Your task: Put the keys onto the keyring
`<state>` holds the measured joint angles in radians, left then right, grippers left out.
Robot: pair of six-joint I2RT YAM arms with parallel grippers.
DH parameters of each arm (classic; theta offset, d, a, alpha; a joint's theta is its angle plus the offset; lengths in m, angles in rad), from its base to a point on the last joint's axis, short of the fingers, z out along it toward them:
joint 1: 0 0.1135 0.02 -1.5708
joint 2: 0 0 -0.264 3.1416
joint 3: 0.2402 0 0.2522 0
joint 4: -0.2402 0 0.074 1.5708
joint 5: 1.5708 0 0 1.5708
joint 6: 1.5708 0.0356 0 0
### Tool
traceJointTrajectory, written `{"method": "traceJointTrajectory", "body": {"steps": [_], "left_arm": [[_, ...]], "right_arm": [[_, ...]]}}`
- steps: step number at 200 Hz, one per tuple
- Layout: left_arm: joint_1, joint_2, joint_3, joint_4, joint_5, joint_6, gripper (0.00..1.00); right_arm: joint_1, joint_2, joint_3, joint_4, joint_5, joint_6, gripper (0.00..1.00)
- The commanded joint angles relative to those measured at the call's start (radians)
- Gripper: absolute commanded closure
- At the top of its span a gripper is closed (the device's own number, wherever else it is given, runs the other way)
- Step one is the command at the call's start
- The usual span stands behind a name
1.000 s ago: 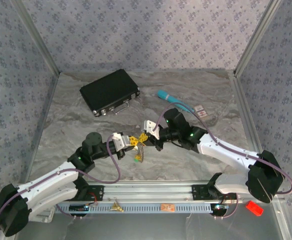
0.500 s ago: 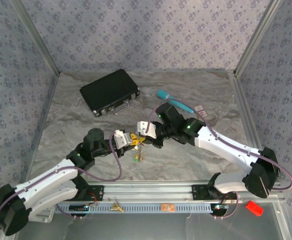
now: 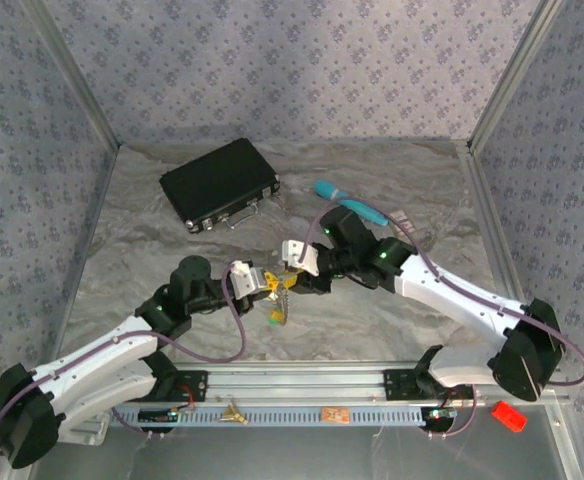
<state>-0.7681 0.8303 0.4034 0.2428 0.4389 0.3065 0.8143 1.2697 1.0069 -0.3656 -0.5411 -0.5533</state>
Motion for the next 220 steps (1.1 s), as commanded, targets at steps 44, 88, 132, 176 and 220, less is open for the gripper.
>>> {"method": "traceJointTrajectory", "body": {"steps": [44, 88, 132, 176, 220], "left_arm": [[-0.002, -0.005, -0.024, 0.13, 0.056, -0.038, 1.0], [-0.002, -0.012, -0.028, 0.133, 0.058, -0.043, 1.0], [-0.002, -0.022, -0.014, 0.095, 0.013, -0.039, 0.83], [-0.001, -0.013, 0.032, -0.02, 0.01, -0.004, 0.84], [-0.002, -0.01, 0.043, -0.026, 0.028, -0.007, 0.91]], "right_arm": [[-0.007, -0.006, -0.07, 0.169, -0.103, 0.113, 0.75], [-0.009, 0.0, -0.065, 0.165, -0.121, 0.103, 0.98], [-0.001, 0.005, -0.009, 0.049, -0.097, 0.032, 1.0], [0.043, 0.039, 0.097, -0.13, -0.023, -0.093, 1.0], [0.095, 0.101, 0.177, -0.231, 0.051, -0.152, 1.0]]}}
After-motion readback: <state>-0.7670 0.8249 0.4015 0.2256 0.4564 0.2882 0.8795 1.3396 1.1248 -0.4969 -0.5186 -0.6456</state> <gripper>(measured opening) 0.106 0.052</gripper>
